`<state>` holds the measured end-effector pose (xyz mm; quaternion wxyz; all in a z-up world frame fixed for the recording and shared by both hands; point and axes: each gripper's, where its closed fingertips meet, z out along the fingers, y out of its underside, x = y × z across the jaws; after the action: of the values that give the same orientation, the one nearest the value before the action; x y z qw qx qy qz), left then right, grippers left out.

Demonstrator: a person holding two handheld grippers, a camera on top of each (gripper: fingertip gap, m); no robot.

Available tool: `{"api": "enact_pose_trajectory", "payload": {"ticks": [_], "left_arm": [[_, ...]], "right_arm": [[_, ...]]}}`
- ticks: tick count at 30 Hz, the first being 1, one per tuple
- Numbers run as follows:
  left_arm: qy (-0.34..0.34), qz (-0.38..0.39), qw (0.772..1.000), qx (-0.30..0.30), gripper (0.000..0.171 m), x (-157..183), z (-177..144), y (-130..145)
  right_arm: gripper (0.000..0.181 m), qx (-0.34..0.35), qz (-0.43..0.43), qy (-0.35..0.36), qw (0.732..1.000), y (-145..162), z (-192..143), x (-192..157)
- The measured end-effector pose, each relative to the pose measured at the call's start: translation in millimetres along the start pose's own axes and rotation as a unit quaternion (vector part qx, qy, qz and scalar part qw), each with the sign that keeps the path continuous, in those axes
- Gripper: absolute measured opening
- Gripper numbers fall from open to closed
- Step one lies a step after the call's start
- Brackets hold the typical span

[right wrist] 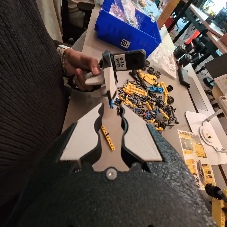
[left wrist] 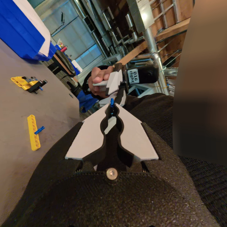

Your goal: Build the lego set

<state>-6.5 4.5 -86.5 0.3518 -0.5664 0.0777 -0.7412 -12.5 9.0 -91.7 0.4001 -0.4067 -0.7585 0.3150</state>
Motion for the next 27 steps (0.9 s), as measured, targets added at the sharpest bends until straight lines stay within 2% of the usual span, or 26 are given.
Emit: {"api": "enact_pose_trajectory", "payload": {"ticks": [5, 6, 7, 12, 18, 27], "left_arm": [[0.052, -0.029, 0.998, -0.002, 0.000, 11.5, 0.3, 1.5], [0.062, -0.036, 0.997, 0.001, 0.000, 13.7, -0.9, 0.8], [0.066, -0.039, 0.997, 0.001, 0.000, 14.0, -1.8, 1.0], [0.065, -0.035, 0.997, -0.008, 0.000, 15.4, -1.8, 4.3], [0.075, -0.032, 0.997, -0.011, 0.000, 20.6, -1.2, 4.0], [0.092, -0.035, 0.995, -0.008, 0.000, 23.9, -5.1, 3.2]], "right_arm": [[0.029, 0.041, -0.001, 0.026, 0.999, -8.0, -3.6, -0.8], [0.036, 0.058, 0.006, 0.048, 0.997, -12.2, -6.1, 4.7], [0.028, 0.067, 0.007, 0.061, 0.996, -14.3, -7.9, 7.8], [0.037, 0.068, 0.072, -0.006, 0.995, -17.3, -0.9, -5.2], [0.009, 0.097, 0.053, -0.012, 0.994, -27.3, -1.4, -6.4], [0.006, 0.098, 0.033, -0.013, 0.995, -28.0, 0.4, -6.9]]}}
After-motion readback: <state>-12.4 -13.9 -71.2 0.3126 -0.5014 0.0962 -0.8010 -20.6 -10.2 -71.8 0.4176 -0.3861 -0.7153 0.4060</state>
